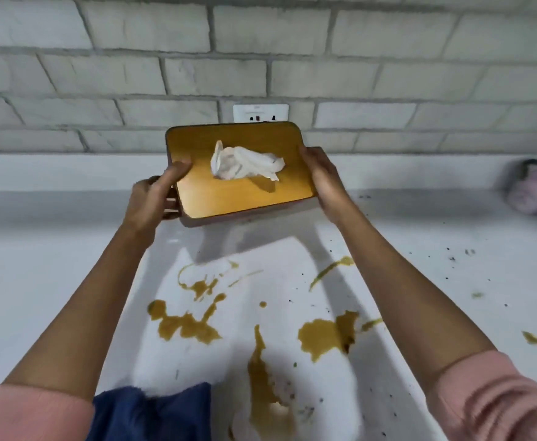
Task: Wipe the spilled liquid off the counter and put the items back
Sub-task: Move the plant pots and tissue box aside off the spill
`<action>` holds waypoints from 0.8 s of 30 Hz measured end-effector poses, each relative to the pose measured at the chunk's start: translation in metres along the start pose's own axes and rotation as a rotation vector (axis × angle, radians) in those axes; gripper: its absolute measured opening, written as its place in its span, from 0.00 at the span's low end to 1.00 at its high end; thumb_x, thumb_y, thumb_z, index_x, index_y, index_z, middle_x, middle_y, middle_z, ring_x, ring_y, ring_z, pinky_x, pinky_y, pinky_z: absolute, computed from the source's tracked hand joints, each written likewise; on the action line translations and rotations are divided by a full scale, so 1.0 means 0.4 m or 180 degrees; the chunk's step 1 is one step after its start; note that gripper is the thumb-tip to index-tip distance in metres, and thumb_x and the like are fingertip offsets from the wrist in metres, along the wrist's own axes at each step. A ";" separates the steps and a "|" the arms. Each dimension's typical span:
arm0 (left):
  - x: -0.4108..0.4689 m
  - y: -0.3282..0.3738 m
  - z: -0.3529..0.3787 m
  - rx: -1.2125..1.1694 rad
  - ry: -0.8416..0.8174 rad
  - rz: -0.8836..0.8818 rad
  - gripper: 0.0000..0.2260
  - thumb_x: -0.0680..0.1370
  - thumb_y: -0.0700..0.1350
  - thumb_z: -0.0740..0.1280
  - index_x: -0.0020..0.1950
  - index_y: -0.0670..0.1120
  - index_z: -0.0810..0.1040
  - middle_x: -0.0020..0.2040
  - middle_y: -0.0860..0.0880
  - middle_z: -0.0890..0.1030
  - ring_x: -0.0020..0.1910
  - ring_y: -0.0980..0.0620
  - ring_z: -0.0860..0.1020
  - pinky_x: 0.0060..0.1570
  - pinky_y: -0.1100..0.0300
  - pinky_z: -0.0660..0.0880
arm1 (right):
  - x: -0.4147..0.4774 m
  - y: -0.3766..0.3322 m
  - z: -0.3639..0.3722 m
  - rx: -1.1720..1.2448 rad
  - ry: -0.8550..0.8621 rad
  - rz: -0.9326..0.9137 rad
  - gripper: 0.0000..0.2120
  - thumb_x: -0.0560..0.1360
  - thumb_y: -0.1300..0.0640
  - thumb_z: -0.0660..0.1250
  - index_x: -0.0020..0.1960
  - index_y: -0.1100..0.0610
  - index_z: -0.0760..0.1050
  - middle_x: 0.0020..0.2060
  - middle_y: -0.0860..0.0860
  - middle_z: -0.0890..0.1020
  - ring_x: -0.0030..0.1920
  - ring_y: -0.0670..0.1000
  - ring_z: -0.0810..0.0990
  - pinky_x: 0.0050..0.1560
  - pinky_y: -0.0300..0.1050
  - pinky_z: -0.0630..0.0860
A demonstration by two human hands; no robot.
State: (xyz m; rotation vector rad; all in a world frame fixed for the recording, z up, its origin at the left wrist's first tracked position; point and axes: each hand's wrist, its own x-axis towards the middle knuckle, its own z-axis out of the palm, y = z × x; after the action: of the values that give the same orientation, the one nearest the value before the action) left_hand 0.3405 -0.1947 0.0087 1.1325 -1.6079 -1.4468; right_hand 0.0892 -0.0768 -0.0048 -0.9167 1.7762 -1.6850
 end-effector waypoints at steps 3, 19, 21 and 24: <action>-0.046 0.050 0.116 -0.0017 -0.0433 -0.0128 0.24 0.57 0.69 0.68 0.38 0.50 0.80 0.30 0.54 0.82 0.28 0.54 0.80 0.36 0.58 0.74 | -0.077 -0.011 -0.143 0.0824 -0.0114 0.0456 0.23 0.74 0.35 0.60 0.62 0.46 0.75 0.56 0.50 0.83 0.55 0.52 0.82 0.54 0.53 0.79; -0.509 0.114 1.059 0.0267 -0.2801 -0.0222 0.27 0.70 0.66 0.64 0.62 0.51 0.72 0.57 0.47 0.78 0.50 0.47 0.79 0.40 0.54 0.78 | -0.694 0.060 -1.035 0.1344 0.2232 0.1183 0.21 0.67 0.38 0.68 0.56 0.46 0.79 0.52 0.50 0.84 0.54 0.54 0.81 0.51 0.57 0.78; -0.589 0.106 1.169 0.0157 -0.2977 -0.0157 0.25 0.72 0.63 0.65 0.65 0.52 0.70 0.60 0.48 0.77 0.51 0.50 0.79 0.39 0.57 0.76 | -0.771 0.071 -1.124 0.1337 0.2574 0.1285 0.23 0.65 0.38 0.68 0.57 0.47 0.78 0.52 0.51 0.83 0.55 0.54 0.80 0.50 0.55 0.78; -0.700 0.087 1.311 0.0119 -0.3360 -0.0170 0.26 0.74 0.60 0.65 0.69 0.51 0.67 0.61 0.50 0.76 0.51 0.55 0.78 0.40 0.59 0.74 | -0.871 0.090 -1.247 0.1336 0.2967 0.1351 0.22 0.65 0.38 0.68 0.54 0.48 0.77 0.51 0.51 0.82 0.54 0.55 0.79 0.46 0.52 0.78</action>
State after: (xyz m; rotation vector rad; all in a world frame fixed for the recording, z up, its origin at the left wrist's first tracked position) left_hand -0.0339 0.2674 -0.0160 0.3793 -2.2713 -2.2458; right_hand -0.0745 0.5099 -0.0235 0.5003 1.8004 -2.2077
